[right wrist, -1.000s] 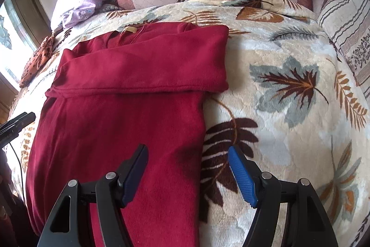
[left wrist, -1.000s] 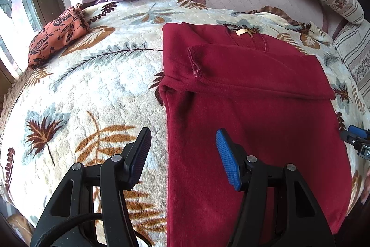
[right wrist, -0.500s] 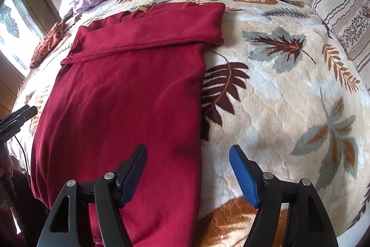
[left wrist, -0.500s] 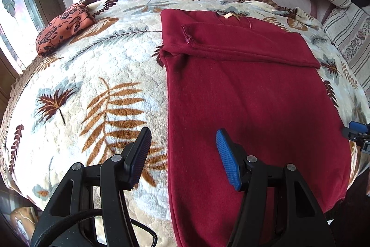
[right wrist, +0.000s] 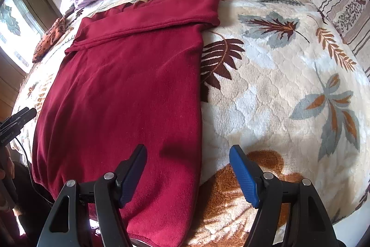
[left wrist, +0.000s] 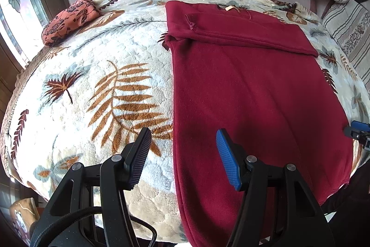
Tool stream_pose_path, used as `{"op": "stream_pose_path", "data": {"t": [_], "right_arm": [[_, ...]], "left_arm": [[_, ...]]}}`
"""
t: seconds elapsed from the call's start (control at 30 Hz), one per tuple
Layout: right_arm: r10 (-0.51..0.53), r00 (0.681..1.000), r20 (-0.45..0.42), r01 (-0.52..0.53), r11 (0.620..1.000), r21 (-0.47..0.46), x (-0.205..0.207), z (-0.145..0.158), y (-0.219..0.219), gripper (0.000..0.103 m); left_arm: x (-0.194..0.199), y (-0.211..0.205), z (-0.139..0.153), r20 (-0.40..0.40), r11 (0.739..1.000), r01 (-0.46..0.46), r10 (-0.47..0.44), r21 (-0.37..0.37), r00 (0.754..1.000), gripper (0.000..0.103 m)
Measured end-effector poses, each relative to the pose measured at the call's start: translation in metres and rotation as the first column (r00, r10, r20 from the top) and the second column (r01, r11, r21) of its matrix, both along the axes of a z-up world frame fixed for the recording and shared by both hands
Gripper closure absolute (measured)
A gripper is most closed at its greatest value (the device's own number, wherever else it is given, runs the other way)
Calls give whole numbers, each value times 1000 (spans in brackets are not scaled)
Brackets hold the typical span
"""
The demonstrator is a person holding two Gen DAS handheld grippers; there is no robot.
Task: Fold small clothes
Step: 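Move both open grippers along the folded sweater toward its hem, then grasp the sweater hem with both grippers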
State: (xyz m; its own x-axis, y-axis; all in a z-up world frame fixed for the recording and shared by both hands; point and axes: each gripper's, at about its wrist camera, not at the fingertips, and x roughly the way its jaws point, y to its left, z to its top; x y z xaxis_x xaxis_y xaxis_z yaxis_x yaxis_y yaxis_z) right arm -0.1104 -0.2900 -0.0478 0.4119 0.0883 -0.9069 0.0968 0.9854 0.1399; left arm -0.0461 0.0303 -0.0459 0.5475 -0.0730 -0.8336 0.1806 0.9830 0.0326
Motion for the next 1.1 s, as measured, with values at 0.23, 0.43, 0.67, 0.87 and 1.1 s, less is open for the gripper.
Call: {"op": "stream_pose_path", "data": {"t": [0.23,0.43,0.67,0.87,1.1], "right_arm": [[-7,1000,-9,7,1000,3,-6,-2,-2,32],[-2,1000,-6,2,1000,0,-7,-1,-1,32],[2,1000,-11,-2,1000,-1,-8,0,0,32],[-2,1000,-22,3,1000,12,-19,-1,-6,31],[-1,998,-68,7,996,87,-30,-11,-13,30]], "left_arm": [[-5,1,-1,11,1000,-5,4,15,1000,44],[-9,2,1,17,1000,-4,4,19,1000,44],[-18,10,-2,-37,999,12,-13,-33,999,44],[-37,26,-13,-124,993,11,-26,-116,992,44],[-54,21,-31,-206,985,38,-73,-171,976,44]]}}
